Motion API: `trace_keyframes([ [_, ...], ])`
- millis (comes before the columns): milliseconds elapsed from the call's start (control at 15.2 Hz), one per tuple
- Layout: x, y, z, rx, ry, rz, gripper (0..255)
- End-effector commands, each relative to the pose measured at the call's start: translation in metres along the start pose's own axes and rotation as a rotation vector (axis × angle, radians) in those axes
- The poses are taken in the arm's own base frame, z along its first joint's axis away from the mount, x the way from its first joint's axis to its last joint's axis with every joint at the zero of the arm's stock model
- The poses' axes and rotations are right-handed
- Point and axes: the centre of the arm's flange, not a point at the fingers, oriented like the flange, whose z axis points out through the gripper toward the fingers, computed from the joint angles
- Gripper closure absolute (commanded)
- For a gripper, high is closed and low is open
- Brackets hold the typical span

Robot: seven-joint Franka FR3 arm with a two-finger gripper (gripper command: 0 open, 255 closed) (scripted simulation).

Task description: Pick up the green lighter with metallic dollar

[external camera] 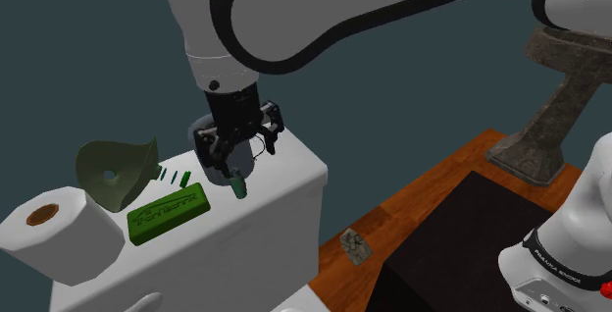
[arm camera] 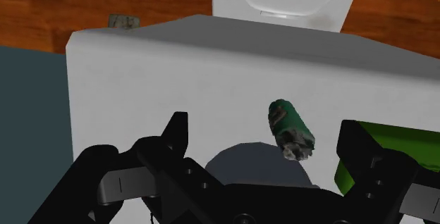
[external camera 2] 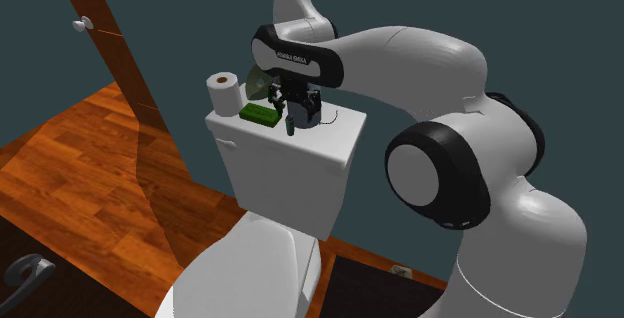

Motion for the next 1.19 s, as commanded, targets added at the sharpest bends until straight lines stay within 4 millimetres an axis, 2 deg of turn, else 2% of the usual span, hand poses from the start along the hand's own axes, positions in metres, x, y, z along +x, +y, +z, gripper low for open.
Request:
trace_keyframes([
  [0, 0.01, -0.026, 0.007, -0.004, 0.007, 0.006, 0],
  [66, 0.011, -0.028, 0.007, -0.004, 0.007, 0.006, 0],
  [528, 0.012, -0.028, 0.047, -0.004, 0.007, 0.006, 0],
  [660, 0.012, -0.028, 0.047, -0.004, 0.007, 0.006, 0],
  [726, 0.012, -0.027, 0.047, -0.004, 0.007, 0.006, 255],
  [1122, 0.012, -0.027, 0.047, -0.004, 0.007, 0.006, 255],
])
